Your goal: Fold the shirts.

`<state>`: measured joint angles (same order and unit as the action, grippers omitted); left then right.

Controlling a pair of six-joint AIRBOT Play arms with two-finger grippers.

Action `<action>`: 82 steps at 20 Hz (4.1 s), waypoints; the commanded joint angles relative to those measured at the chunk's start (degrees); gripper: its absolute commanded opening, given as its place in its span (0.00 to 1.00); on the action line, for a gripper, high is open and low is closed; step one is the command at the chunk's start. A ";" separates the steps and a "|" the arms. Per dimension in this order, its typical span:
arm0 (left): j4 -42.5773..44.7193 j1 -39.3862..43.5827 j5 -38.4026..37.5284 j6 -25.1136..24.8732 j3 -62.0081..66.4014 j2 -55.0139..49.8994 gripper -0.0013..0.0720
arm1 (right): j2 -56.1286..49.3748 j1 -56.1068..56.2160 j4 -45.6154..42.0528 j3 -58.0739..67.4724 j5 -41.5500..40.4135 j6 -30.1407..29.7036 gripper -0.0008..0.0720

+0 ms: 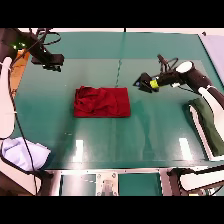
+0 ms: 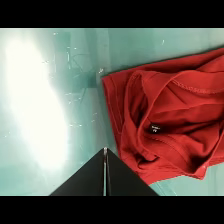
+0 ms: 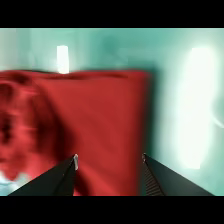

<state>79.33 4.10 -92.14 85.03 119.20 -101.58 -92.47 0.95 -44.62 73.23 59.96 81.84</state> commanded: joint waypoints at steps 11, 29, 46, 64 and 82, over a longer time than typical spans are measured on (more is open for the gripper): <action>0.20 -0.04 0.13 0.02 0.02 0.04 0.05 | -10.32 13.35 15.69 0.85 -6.14 -6.05 0.04; -0.02 -0.04 0.15 0.02 0.02 0.04 0.05 | 8.59 -41.53 5.46 25.31 5.70 16.98 0.03; -0.28 -0.04 -0.96 0.00 0.02 0.04 0.05 | 29.24 -71.30 -21.16 1.99 20.31 35.26 0.03; -2.01 -0.04 -0.57 0.00 0.02 0.02 0.05 | 31.74 -76.26 -37.55 -20.79 10.64 20.63 0.91; -7.72 3.93 4.00 0.70 -36.30 25.35 0.05 | 35.01 -14.88 -31.89 -14.67 15.30 15.78 0.03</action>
<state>71.88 6.35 -91.57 85.19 95.44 -83.64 -59.24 -26.85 -76.90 63.66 77.78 99.22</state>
